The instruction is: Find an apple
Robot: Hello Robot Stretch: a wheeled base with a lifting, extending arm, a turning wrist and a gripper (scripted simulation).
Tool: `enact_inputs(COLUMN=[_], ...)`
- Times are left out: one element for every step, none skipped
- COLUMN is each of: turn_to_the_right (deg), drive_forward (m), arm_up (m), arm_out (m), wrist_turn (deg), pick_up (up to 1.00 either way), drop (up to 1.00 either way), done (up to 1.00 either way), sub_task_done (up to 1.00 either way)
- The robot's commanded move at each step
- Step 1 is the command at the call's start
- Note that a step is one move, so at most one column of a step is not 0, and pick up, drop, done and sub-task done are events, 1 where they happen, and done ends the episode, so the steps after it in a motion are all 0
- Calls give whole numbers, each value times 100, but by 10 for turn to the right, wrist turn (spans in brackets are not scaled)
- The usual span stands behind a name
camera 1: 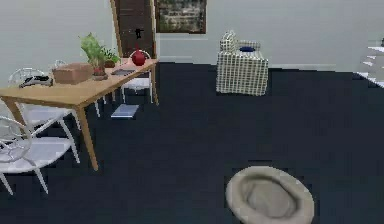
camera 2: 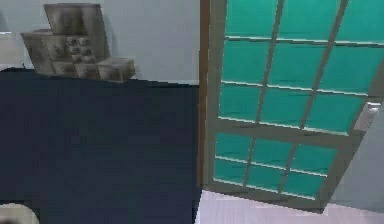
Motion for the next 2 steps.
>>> enact_inputs(turn_to_the_right=[0, -300], drive_forward=[55, 0], arm_up=[0, 0], arm_out=[0, 0], wrist_turn=[0, 0], pick_up=[0, 0], drop=[0, 0], done=[0, 0], sub_task_done=[0, 0])
